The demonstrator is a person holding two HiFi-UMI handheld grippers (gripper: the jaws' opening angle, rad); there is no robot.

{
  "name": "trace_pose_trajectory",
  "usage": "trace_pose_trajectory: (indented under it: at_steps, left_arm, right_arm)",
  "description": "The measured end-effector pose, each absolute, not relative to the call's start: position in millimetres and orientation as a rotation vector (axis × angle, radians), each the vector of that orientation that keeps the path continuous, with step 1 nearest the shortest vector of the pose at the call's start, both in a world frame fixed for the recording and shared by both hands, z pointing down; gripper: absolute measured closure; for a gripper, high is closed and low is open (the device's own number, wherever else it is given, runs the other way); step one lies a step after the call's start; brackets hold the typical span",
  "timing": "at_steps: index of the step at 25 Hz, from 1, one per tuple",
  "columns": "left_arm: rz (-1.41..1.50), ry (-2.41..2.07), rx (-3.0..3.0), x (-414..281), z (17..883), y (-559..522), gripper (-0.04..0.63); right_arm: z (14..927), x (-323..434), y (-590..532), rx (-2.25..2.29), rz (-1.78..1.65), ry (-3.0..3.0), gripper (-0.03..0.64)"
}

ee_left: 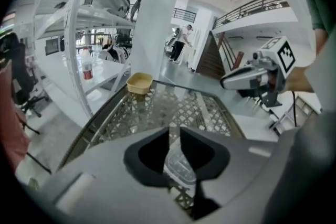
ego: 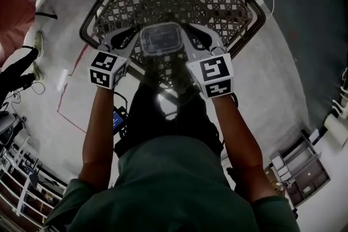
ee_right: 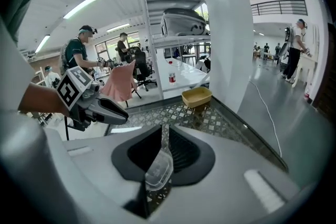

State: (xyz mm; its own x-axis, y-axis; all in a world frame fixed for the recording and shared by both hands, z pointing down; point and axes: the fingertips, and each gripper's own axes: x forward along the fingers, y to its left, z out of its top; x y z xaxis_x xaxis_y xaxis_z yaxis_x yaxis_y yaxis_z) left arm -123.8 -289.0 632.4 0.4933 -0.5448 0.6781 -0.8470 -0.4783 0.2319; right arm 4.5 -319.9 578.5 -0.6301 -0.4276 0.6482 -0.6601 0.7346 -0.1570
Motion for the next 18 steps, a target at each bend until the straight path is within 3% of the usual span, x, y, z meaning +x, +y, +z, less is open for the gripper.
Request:
trace_pose_trajectory:
  at_steps: [18]
  left_arm:
    - [0.754,-1.108,1.965,-132.9,749.5,-251.4,0.506]
  right_arm:
    - [722.4,19.5,-291.8,0.798,0.786,-2.146,0.55]
